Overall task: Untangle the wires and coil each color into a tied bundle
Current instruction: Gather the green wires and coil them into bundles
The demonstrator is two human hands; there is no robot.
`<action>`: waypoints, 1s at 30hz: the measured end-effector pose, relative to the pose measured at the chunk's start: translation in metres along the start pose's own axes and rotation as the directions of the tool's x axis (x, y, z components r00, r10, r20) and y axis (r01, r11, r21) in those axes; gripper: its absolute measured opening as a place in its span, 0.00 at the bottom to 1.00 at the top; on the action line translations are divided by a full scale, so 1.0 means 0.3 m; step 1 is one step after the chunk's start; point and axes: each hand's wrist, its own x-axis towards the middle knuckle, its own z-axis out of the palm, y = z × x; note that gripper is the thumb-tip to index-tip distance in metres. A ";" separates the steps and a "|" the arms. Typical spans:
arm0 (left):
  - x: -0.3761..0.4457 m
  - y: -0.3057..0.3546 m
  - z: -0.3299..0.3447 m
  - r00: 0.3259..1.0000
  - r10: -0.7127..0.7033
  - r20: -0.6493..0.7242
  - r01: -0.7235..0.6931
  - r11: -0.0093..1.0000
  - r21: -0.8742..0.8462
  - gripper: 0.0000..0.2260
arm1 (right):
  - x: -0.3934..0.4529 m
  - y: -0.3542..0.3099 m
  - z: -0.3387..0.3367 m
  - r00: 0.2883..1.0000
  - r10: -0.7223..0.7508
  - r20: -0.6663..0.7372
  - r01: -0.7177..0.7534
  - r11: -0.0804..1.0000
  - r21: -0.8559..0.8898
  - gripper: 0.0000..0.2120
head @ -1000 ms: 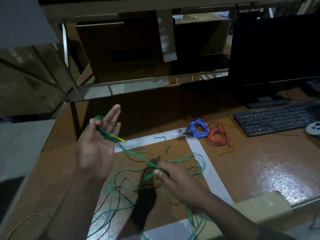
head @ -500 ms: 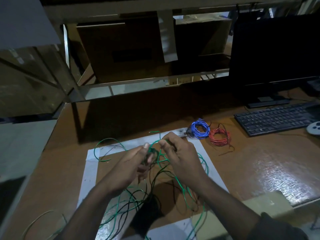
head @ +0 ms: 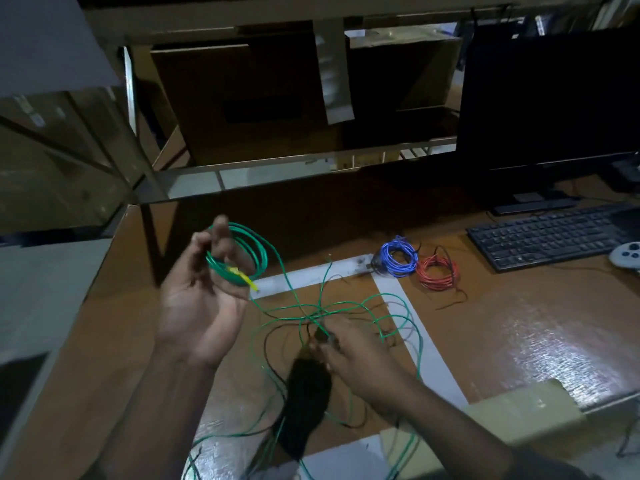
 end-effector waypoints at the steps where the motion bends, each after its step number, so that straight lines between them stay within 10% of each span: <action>1: 0.005 0.003 0.005 0.994 0.096 -0.062 -0.088 0.989 0.117 0.14 | -0.009 -0.001 -0.003 0.997 0.006 0.083 -0.004 1.000 -0.016 0.05; 7: 0.028 -0.037 -0.021 0.969 0.243 0.032 -0.202 0.718 0.666 0.15 | -0.032 -0.058 -0.035 0.975 -0.181 0.128 0.192 0.977 -0.087 0.13; 10: 0.027 -0.085 -0.064 0.964 0.266 -0.022 -0.075 0.349 0.934 0.21 | -0.022 -0.106 -0.056 0.955 -0.282 0.091 0.291 0.951 -0.106 0.10; 16: -0.030 -0.132 -0.082 0.990 0.025 -0.142 0.140 0.064 0.988 0.17 | 0.031 -0.149 -0.129 0.947 -0.229 -0.225 0.258 0.960 0.109 0.15; 22: -0.058 -0.112 -0.016 0.974 -0.185 -0.129 0.170 0.223 0.960 0.22 | 0.091 -0.152 -0.171 0.910 -0.141 -0.390 0.239 0.947 0.216 0.12; 25: -0.058 -0.096 -0.027 0.971 -0.227 -0.075 0.178 0.472 0.863 0.17 | 0.116 -0.135 -0.143 0.940 -0.069 -0.334 0.213 0.883 0.418 0.13; 30: -0.039 -0.005 -0.027 0.935 -0.340 0.102 0.325 0.935 0.140 0.17 | 0.110 -0.118 -0.110 0.970 -0.035 -0.240 0.166 0.819 0.550 0.21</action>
